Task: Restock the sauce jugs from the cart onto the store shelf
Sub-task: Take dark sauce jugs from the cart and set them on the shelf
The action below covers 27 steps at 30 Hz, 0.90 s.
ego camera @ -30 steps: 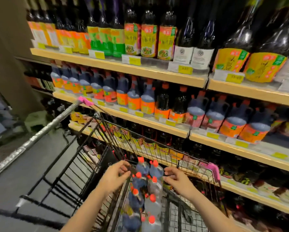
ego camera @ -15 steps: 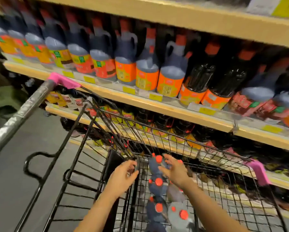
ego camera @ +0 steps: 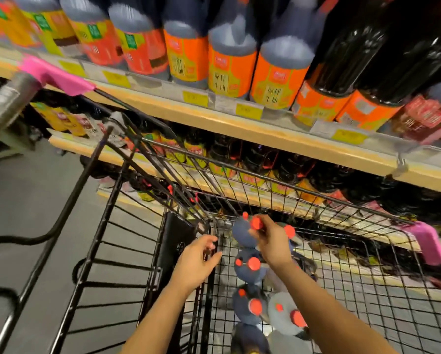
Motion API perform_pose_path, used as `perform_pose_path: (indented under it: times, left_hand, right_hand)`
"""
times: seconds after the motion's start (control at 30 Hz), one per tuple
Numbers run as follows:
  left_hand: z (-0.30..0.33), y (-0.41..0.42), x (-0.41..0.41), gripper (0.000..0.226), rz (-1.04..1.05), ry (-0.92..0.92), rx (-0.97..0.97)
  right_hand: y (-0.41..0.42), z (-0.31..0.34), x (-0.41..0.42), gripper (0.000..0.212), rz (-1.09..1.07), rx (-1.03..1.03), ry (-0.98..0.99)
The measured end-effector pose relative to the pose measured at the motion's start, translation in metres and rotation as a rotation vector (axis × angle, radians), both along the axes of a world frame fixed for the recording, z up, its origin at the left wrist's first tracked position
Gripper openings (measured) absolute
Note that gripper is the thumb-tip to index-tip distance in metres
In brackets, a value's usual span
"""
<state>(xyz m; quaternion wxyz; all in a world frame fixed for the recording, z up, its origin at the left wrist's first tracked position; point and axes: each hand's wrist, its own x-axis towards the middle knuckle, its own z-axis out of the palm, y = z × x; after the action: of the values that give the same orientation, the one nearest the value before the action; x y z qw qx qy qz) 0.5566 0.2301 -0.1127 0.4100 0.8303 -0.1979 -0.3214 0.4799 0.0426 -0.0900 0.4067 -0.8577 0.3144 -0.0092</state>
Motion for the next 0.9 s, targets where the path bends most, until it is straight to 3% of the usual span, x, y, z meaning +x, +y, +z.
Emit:
perform_pose_path:
  times: [0.37, 0.5, 0.6, 0.7, 0.8, 0.9]
  left_hand:
    - [0.118, -0.017, 0.003, 0.121, -0.125, -0.02, -0.098]
    - [0.155, -0.027, -0.006, 0.088, -0.151, -0.018, -0.192]
    - [0.175, -0.033, -0.014, 0.078, -0.074, -0.053, -0.278]
    - [0.189, -0.038, -0.024, 0.077, -0.041, -0.045, -0.319]
    - [0.199, -0.047, -0.033, 0.074, -0.035, -0.037, -0.324]
    - [0.201, -0.058, -0.041, 0.076, -0.069, -0.034, -0.343]
  right_hand:
    - [-0.026, 0.203, -0.007, 0.027, 0.162, 0.201, -0.228]
    - [-0.023, 0.264, -0.011, 0.023, 0.19, 0.347, -0.278]
    - [-0.017, 0.285, -0.014, 0.03, 0.14, 0.399, -0.363]
    - [-0.016, 0.282, -0.024, 0.053, 0.073, 0.458, -0.411]
    - [-0.008, 0.251, -0.044, 0.08, 0.135, 0.507, -0.363]
    - [-0.002, 0.228, -0.055, 0.088, 0.049, 0.465, -0.39]
